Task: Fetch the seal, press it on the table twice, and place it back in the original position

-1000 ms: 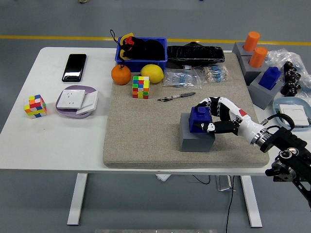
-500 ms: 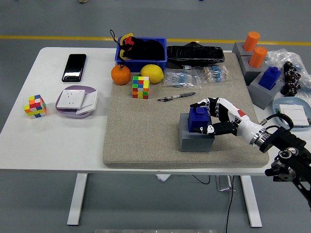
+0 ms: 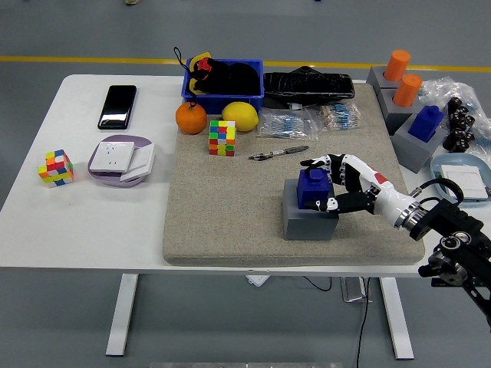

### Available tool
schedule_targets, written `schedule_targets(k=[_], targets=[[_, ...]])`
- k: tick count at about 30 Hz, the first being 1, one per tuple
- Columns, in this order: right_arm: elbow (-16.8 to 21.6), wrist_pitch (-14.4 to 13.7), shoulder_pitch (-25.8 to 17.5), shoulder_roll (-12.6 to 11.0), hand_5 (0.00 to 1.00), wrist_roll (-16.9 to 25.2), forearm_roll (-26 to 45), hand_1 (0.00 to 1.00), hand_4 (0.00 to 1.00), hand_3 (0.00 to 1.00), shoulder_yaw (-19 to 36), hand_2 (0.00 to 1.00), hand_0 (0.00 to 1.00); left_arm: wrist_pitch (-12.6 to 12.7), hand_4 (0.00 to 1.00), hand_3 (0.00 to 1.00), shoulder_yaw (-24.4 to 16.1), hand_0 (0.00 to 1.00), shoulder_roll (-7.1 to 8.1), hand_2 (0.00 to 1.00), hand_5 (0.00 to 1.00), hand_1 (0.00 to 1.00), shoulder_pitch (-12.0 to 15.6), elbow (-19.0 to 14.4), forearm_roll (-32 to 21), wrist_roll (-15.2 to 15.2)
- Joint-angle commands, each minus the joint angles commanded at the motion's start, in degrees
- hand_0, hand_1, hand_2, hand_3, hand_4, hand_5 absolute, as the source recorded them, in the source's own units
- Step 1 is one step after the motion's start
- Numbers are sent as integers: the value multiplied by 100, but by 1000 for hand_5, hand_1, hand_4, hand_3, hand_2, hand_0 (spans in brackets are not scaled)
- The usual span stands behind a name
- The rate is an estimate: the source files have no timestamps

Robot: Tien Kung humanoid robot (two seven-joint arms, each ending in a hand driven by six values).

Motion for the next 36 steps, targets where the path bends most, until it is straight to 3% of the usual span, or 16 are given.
schedule_targets(k=[3,4,18,33,34,36], targets=[[19,8,-3,-5,36,-13,-23,832,998,842,16,849,814,0,814,777,4,795,-1,740,469,750,4,1,-6,1],[24,14,-2,-6,112,-18,-28,857,998,878,20,878,847,0,814,777,7,795,-1,740,469,750,5,1,-8,1],[357,81,-31,-56,106,-172,-211,859,998,883,316,880,848,0,814,777,10,795,3,740,469,749,1,2,-15,3],[229,116,31,-147,127,-198,-276,853,998,880,660,873,847,0,815,777,21,795,0,739,469,749,9,4,-31,3],[219,120,35,-157,174,-200,-281,856,998,884,685,875,853,-1,815,777,34,795,-3,740,469,750,11,7,-41,4],[199,140,40,-198,174,-212,-292,856,998,884,793,875,853,-4,815,777,29,795,-4,740,469,750,1,9,-36,5]])
